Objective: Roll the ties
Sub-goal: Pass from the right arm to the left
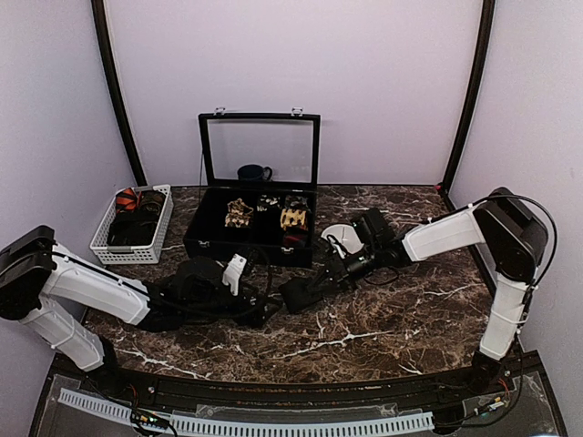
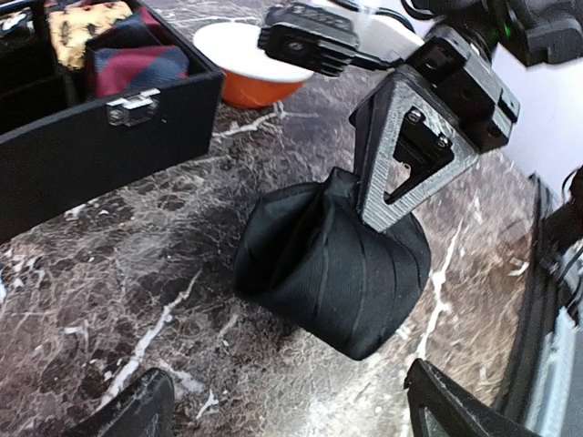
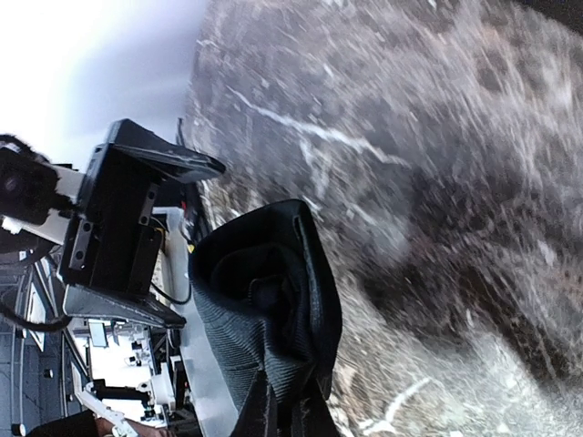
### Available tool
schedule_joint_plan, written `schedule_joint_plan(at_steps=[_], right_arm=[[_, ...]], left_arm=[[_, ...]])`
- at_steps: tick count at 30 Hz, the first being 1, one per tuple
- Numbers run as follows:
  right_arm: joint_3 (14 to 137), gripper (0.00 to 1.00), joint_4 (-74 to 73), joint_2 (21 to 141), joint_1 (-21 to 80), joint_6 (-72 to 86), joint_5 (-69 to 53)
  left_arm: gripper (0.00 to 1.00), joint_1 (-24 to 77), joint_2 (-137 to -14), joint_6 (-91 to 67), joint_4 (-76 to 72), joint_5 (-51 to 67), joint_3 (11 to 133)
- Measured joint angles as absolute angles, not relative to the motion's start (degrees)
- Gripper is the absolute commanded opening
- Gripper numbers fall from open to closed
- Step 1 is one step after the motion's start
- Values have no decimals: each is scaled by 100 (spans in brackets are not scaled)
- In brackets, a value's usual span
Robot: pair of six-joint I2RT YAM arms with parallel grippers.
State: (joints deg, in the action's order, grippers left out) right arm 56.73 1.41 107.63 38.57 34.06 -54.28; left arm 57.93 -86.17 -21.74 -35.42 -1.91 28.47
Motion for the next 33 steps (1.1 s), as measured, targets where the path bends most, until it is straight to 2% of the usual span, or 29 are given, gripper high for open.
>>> schedule_joint_plan(at_steps=[5, 9, 25, 29, 33], right_arm=[[5704, 0, 729, 10619, 3798, 3938, -5502], [5776, 0, 1072, 10617, 3782, 4281, -5551], [6075, 0, 2067, 10304, 3837, 5194, -5636], [6075, 0, 2117, 10304, 3918, 5273, -5638], [6075, 0, 2145, 10304, 3962, 5308, -5638]], left_arm=[[91, 5317, -7915, -2904, -3148, 255, 2869], [88, 4893, -7719, -3507, -3242, 746, 2869], [82, 4560, -8613, -4753, -4115, 2292, 3553], [76, 4547, -8812, -4886, -4431, 2606, 3750], [63, 4515, -8871, -5043, -4678, 2751, 3760]])
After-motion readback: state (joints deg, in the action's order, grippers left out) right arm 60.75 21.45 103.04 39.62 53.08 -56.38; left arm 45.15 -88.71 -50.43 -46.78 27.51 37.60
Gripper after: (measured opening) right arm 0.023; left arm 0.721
